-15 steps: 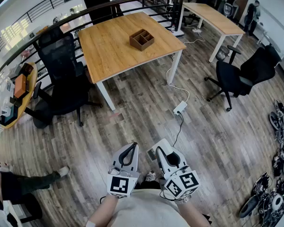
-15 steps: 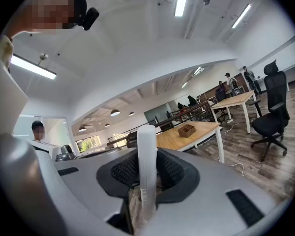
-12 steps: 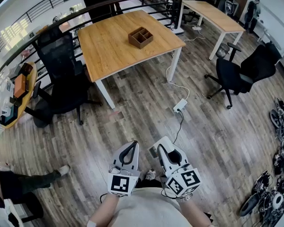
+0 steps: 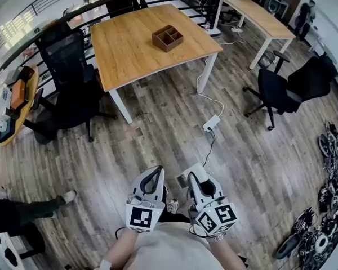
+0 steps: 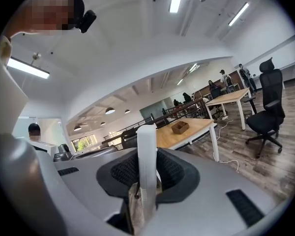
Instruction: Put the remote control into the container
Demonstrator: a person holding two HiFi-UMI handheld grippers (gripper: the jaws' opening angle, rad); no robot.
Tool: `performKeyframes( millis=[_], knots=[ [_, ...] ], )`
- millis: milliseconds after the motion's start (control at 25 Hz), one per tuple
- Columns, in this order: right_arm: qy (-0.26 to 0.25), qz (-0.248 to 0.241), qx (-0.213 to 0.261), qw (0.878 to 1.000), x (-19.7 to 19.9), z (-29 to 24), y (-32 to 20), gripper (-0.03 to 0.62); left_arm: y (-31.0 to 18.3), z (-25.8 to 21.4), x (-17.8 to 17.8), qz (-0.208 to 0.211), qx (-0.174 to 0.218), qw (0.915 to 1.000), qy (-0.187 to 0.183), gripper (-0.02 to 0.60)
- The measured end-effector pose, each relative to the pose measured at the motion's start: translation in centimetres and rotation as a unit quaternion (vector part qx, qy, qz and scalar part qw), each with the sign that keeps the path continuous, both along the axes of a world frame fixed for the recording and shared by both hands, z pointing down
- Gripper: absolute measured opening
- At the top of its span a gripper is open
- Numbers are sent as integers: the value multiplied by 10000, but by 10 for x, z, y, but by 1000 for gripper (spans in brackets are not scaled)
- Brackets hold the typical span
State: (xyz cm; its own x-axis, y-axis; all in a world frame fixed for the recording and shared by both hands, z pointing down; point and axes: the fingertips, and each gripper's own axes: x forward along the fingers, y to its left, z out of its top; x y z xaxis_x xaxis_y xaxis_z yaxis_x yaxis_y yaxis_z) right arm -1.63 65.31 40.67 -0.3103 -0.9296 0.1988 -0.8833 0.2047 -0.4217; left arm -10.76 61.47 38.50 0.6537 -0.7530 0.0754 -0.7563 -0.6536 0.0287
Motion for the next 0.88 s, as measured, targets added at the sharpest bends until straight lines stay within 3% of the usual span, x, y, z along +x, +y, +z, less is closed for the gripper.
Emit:
performKeyframes(
  millis=[440,600,880],
  knots=[
    [144,157,-328,9992,23,17,-115,106,-125,5,26,289,155,9994,83,11],
    [273,149,-273,9991,24,7,-172,106,-176,4,32,542,239,9981,-173,11],
    [419,414,-274,9979,26,-2,-249,106,-257,-3,36,815,334,9960,-163,11]
  ],
)
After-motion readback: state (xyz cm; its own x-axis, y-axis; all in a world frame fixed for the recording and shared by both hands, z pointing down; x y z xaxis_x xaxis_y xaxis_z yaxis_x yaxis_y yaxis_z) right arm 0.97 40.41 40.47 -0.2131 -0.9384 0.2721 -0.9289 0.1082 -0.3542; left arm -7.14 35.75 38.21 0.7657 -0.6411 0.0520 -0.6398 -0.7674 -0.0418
